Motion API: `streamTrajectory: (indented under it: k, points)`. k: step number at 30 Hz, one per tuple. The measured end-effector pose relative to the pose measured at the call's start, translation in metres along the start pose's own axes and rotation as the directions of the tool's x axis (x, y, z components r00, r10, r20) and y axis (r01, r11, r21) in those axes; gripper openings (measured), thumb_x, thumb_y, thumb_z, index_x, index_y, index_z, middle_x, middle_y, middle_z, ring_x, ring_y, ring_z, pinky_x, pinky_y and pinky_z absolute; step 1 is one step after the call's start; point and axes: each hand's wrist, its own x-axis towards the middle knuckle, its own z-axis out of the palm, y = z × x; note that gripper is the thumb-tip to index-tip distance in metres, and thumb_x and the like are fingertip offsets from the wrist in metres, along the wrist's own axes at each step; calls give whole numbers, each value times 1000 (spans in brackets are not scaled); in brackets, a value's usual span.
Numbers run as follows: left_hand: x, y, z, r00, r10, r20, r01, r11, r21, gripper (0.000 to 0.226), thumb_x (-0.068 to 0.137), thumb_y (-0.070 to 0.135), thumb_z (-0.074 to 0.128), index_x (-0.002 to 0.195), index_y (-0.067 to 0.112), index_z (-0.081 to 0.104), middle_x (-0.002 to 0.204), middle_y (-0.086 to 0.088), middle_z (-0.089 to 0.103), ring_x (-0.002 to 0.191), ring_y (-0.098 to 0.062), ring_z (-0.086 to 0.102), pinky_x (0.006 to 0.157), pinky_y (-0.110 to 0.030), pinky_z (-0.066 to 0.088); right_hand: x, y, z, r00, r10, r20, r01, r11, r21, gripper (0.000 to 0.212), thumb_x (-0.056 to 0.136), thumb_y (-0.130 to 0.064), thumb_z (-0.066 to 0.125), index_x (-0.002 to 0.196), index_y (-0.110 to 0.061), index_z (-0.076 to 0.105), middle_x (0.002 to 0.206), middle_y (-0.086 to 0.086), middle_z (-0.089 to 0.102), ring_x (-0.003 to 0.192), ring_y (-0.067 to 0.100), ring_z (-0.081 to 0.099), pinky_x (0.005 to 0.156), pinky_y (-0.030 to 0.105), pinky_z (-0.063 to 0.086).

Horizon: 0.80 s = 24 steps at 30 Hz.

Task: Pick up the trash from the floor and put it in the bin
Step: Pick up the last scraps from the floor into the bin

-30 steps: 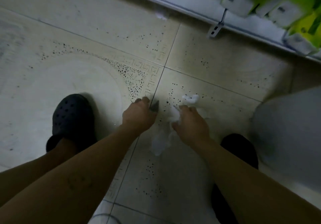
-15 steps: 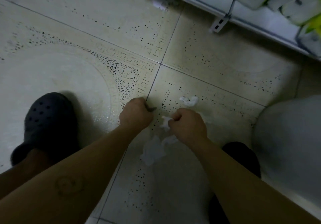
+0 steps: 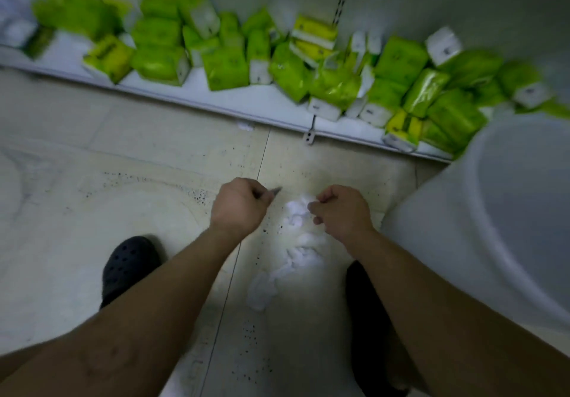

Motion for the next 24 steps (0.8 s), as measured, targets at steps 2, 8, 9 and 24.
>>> streamTrajectory:
  k: [2,8,9,24]
  points:
    - [-18,37,-13,999,50,12,-50,998,-27,16,83,27,68,67,26,70,67,9,68,48,1,53,36,-6,31,-16,-17,-37,997,-27,-72,29,999,28,23,74,-11,72,62,-23,56,59,1,65,52,13,67,48,24,48]
    - [-73,157,1,974,222,32,-221,975,-31,11,76,26,70,68,20,74,66,7,68,63,-8,60,53,-19,39,-66,-32,-179,944,-119,-309,129,992,11,21,64,-9,71,55,-20,56,58,6,65,62,25,63,67,38,55]
    - [-83,177,10,964,262,39,-262,965,-21,12,76,25,69,67,20,74,61,7,65,60,-7,59,50,-16,38,-75,-28,-205,921,-122,-369,128,992,-8,19,63,-11,72,56,-20,57,61,5,65,64,25,63,68,35,55]
    - [-138,257,115,883,381,274,-447,861,241,54,81,43,65,129,17,57,130,-4,61,118,-22,57,98,-32,45,-116,51,-320,941,127,-314,-47,967,250,78,79,-30,72,146,-16,34,150,8,38,131,27,44,107,41,41]
